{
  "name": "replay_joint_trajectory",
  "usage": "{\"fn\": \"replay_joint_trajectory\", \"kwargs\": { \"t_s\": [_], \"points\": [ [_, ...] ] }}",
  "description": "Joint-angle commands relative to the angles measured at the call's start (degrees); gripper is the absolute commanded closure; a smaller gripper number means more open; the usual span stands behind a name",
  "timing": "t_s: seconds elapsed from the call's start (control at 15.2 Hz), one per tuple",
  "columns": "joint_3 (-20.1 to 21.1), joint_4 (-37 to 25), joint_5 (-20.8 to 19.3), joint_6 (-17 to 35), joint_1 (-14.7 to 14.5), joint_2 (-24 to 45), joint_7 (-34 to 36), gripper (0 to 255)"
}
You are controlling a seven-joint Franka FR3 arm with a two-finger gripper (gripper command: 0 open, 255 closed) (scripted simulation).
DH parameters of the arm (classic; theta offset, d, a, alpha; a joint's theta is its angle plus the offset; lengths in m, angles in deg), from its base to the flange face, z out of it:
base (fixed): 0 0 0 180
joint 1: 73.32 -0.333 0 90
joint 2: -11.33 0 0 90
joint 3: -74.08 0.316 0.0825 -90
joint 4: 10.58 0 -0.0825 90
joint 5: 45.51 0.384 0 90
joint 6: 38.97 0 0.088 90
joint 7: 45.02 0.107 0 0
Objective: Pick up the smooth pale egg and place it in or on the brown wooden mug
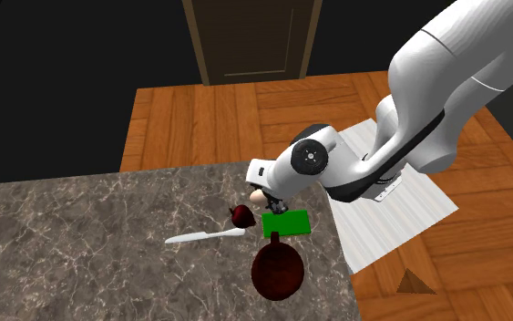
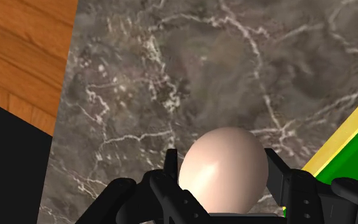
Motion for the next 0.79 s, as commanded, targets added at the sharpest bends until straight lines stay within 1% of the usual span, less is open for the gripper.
{"fn": "replay_joint_trajectory", "kwargs": {
  "t_s": [0.0, 0.4, 0.73],
  "points": [
    [0.0, 0.0, 0.0, 0.0, 0.0, 0.0, 0.0, 255],
    [0.0, 0.0, 0.0, 0.0, 0.0, 0.0, 0.0, 255],
    [-0.6, -1.2, 2.5, -4.5, -1.1, -3.5, -2.5, 255]
  ]
}}
